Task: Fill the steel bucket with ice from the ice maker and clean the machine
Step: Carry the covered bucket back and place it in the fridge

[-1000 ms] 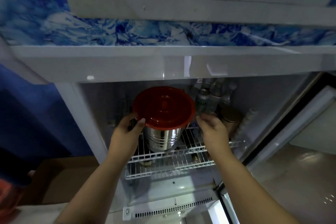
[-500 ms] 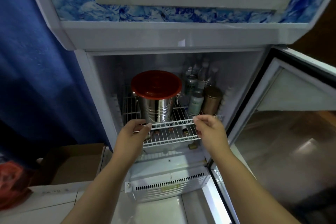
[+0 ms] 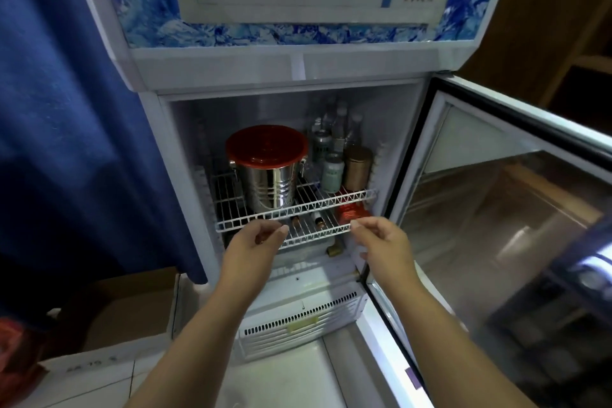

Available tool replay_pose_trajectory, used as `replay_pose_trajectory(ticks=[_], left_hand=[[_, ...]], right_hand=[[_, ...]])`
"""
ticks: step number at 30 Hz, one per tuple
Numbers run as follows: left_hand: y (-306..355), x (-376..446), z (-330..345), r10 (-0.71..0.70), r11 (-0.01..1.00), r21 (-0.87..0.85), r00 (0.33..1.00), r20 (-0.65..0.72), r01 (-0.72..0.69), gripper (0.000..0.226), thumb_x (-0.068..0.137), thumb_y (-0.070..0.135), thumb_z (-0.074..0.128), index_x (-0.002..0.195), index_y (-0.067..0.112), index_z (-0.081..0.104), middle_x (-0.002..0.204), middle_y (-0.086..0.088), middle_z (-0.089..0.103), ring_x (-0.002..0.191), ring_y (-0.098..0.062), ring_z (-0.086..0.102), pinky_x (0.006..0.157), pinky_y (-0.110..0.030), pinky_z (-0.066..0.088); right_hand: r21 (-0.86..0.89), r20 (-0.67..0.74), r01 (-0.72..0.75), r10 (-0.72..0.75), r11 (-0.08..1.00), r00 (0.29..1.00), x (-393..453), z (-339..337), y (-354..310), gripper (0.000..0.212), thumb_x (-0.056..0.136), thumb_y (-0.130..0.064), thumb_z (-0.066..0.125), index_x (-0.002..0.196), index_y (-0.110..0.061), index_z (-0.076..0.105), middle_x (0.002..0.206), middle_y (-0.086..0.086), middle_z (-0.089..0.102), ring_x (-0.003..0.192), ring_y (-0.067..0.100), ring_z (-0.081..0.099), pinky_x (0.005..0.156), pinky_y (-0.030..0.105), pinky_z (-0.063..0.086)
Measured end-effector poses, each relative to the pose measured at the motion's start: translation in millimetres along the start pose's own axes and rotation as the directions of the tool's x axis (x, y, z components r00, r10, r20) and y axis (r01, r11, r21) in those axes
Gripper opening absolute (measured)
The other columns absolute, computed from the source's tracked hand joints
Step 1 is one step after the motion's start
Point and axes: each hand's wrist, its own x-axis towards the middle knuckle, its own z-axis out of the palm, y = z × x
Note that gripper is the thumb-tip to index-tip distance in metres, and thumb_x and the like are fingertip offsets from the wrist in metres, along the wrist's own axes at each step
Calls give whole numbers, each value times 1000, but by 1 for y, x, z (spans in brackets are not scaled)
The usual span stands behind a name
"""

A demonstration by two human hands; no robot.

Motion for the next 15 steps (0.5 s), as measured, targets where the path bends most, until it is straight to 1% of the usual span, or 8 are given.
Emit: replay_pose_trajectory(ticks=[2,5,7,9,11,13,14,15], left_hand=[[4,-9,-4,18,1000,2,999,30,-18,11,88,37,61,93,28,66,74,9,58,65,-11,52,62,-31,43],[10,-23,-9,57,998,5,996,64,-57,12,89,35,60,96,26,65,80,8,61,70,-9,55,62,-25,41],[14,-30,-11,74,997,-3,994,85,-74,12,90,34,60,97,26,65,87,7,63,78,-10,58,66,-25,43],[18,-36,-9,82,997,1,991,108,-82,12,90,35,60,97,27,64,94,9,65,87,-9,60,74,-27,48],[22,-44,-4,102,995,4,986,134,-103,10,89,34,60,96,28,65,95,9,66,89,-8,60,77,-28,48],[28,-51,2,120,993,-19,982,144,-119,8,89,32,61,94,26,65,92,8,67,87,-9,61,73,-26,47],[31,-54,7,129,992,-28,980,152,-126,7,89,31,61,93,26,65,90,8,67,86,-9,62,71,-26,46],[35,-58,11,137,990,-31,977,164,-134,7,89,30,61,92,25,65,89,9,67,85,-8,61,71,-25,46]], right_hand=[[13,-28,-2,2,1000,1000,-14,-1,-1,8,87,-21,66,80,-25,66,83,-4,66,82,15,61,73,32,48],[4,-71,-1,2,1000,997,-34,-5,-1,10,86,-21,68,77,-25,67,77,-6,66,80,15,62,75,35,51],[-2,-95,5,-5,1000,995,-46,-10,-3,9,86,-19,67,78,-23,67,78,-5,66,82,18,62,78,37,51],[-1,-113,14,-14,1000,993,-56,-16,-6,8,87,-17,67,79,-21,67,78,-3,66,82,18,62,78,37,51],[16,-149,13,-11,1000,989,-68,-24,-9,9,87,-16,66,79,-20,67,76,-1,65,76,20,61,68,33,52],[50,-179,6,3,999,984,-76,-32,-13,9,88,-15,65,79,-18,66,74,4,62,70,20,57,57,28,48],[62,-199,9,4,998,980,-80,-37,-15,9,88,-15,65,79,-18,66,73,6,61,70,21,55,57,28,47],[65,-218,17,-3,998,976,-83,-43,-16,9,87,-15,66,78,-18,66,73,5,61,71,21,56,61,31,47]])
